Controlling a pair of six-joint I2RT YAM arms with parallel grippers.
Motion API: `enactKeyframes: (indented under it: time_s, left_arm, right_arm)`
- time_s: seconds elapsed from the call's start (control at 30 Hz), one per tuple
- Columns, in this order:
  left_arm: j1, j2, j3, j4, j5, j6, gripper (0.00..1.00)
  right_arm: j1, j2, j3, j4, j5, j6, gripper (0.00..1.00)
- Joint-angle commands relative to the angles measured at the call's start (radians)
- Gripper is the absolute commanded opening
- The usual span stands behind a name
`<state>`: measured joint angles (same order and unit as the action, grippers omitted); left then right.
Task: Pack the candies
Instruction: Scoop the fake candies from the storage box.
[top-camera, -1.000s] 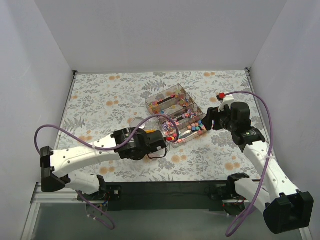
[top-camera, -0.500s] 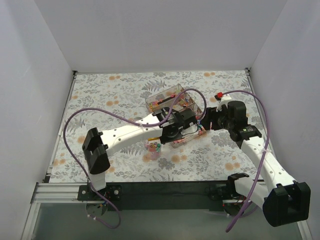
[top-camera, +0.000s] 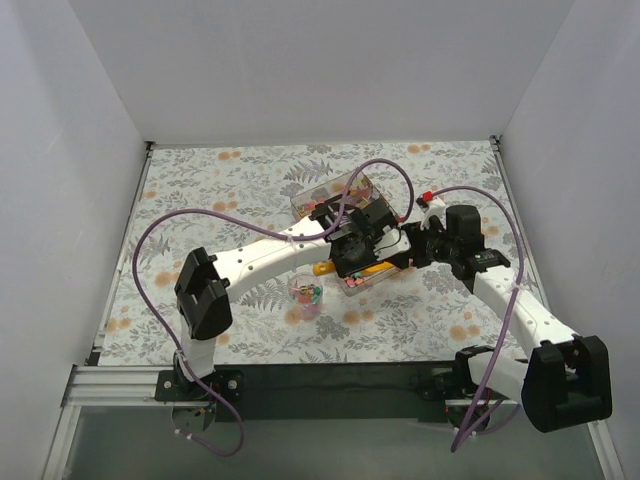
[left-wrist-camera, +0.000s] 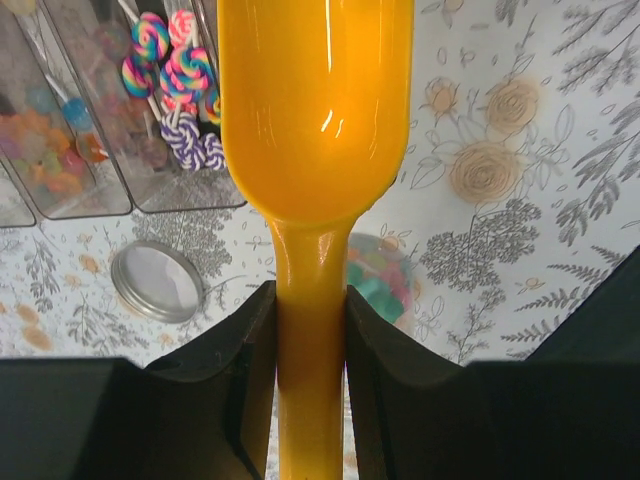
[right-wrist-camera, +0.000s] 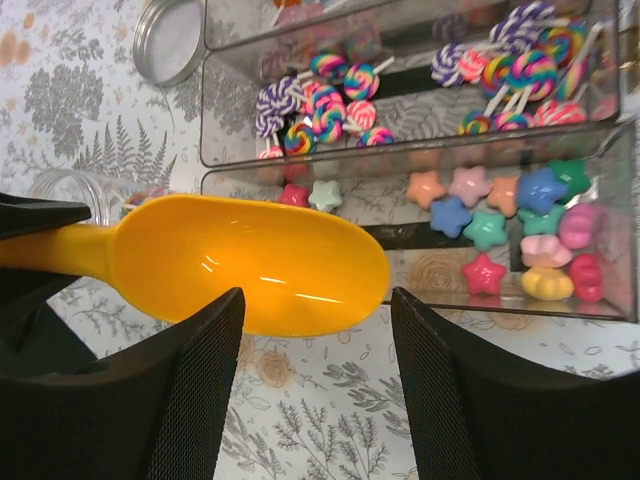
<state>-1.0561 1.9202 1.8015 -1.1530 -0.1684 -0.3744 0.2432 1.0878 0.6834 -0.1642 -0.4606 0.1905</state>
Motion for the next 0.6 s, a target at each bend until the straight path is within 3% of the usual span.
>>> enactKeyframes:
  time_s: [0.0,0.3,0.57]
  left_arm:
    - [0.007,-0.124,-0.013,0.105,0.072,-0.004,0.0]
    - [0.025,-0.268,-0.149,0.33,0.141,-0.017,0.0]
    - [0.044,-0.241,-0.208,0.349,0.086,-0.043,0.0]
  right_arm:
    - [-0.001,0.041,-0.015,0.068,-0.092,0.035,0.67]
    - [0.001,0.077,-0.03,0.068,-0.089,0.041,0.66]
    - [-0.001,0.046,-0.012,0.04,-0.055,0.03,0.66]
